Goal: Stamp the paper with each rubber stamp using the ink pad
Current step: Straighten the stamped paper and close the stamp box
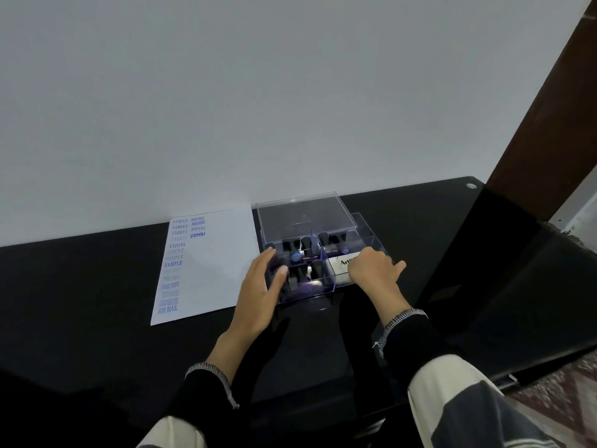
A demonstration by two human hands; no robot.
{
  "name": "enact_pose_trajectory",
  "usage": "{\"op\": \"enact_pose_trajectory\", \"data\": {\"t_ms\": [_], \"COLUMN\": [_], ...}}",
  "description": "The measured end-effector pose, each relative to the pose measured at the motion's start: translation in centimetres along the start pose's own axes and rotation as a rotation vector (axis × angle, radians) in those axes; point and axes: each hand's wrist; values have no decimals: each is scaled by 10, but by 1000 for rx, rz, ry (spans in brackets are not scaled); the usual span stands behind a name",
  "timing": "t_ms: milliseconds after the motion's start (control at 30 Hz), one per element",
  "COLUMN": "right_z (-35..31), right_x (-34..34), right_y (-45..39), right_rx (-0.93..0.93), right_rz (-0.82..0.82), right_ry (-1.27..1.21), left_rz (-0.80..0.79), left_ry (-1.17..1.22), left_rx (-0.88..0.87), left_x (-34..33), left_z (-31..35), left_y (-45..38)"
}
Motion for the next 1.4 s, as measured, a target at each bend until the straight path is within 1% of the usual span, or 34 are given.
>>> {"op": "enact_pose_trajectory", "data": {"t_ms": [67,100,167,233,300,400,500,533,600,700,800,867,967,1000,1067,1167,1233,1300,1400], "right_z": [1,1,2,2,2,1,0,-1,-1,1,4,4,2,2,2,3,3,2,-2], "right_x": [1,1,0,0,1,0,-7,-9,-15,-28,-35,-36,-38,-38,-37,-37,-37,-34,-18], "right_y": [0,0,0,-1,-3,-5,-13,-16,-22,-27,-30,-32,-30,-29,-28,-27,-27,-25,-22], "right_rx": [9,14,26,36,51,118,303,374,482,553,516,506,495,490,490,500,486,440,271], "right_rz": [8,11,19,23,39,147,346,380,387,387,405,399,413,413,409,409,417,448,545], "right_ry": [-3,2,15,21,25,53,8,-33,-100,-192,-274,-270,-247,-250,-266,-283,-318,-446,-819], "left_rz": [157,215,254,217,163,143,124,96,55,42,23,17,51,54,53,49,50,89,154], "left_ry": [105,131,140,121,90,56,147,178,170,96,-16,-94,-260,-253,-146,161,301,299,218], "left_rx": [44,95,238,369,431,541,686,712,742,755,742,733,679,664,646,662,656,609,536], "left_x": [8,12,20,24,23,18,14,14,17,17,12,10,7,7,7,13,21,30,41], "left_z": [7,13,17,14,12,10,11,12,9,3,1,3,0,2,14,40,61,75,80], "left_y": [-16,-27,-57,-92,-120,-152,-172,-176,-183,-192,-202,-206,-213,-212,-208,-211,-211,-206,-185]}}
Point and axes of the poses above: each hand's wrist, its own y-axis away from the middle knuckle, its own x-axis out of the back of the hand, z = x × y, and after that the axes turned 12 degrees about x, right-handed
